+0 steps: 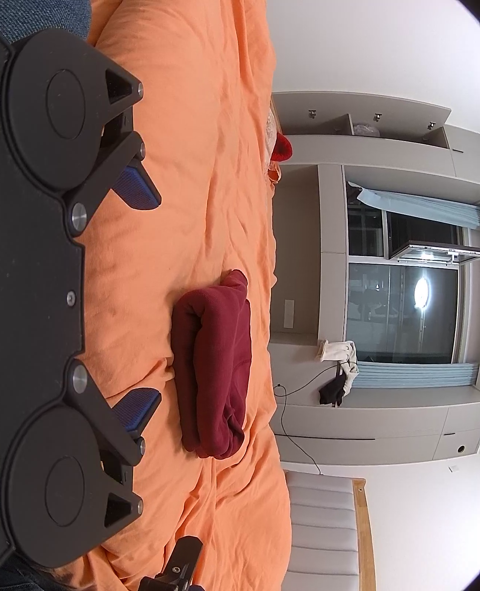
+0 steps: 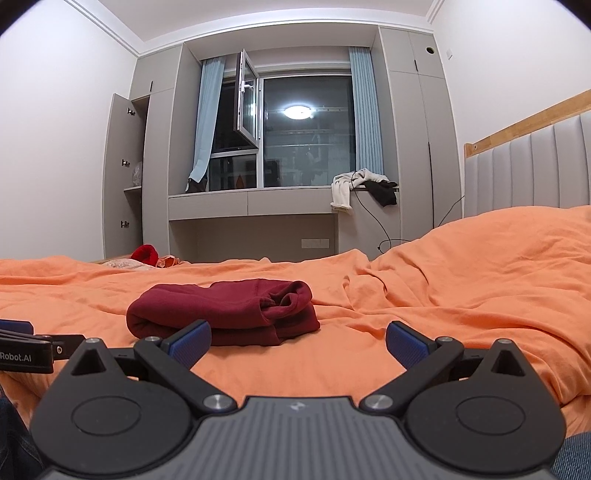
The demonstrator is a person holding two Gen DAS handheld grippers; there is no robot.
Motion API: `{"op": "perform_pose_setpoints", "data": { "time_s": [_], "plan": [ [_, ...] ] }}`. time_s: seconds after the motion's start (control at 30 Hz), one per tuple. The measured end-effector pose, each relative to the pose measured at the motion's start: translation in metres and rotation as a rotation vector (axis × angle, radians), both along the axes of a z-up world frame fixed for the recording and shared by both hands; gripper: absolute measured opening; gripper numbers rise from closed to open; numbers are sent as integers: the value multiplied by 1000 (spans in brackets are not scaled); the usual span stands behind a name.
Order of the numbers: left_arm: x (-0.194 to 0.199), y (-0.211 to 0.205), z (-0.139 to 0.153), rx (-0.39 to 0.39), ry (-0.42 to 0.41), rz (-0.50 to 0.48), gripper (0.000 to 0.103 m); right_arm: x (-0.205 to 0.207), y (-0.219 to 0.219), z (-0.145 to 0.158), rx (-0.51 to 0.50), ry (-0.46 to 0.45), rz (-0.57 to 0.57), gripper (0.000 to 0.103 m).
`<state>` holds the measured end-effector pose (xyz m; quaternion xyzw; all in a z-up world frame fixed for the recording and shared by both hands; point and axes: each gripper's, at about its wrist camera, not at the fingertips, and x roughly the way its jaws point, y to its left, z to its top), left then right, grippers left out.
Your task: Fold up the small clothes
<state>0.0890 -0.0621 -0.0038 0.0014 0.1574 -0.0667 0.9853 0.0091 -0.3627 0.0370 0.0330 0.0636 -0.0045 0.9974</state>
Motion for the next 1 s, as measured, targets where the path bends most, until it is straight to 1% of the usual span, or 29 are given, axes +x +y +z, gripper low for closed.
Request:
{"op": "perform_pose_setpoints", "data": {
  "time_s": [1.0],
  "plan": [
    [0, 1, 0, -3, -1, 2, 102, 0, 0, -2, 3, 5, -6, 103]
  ]
}}
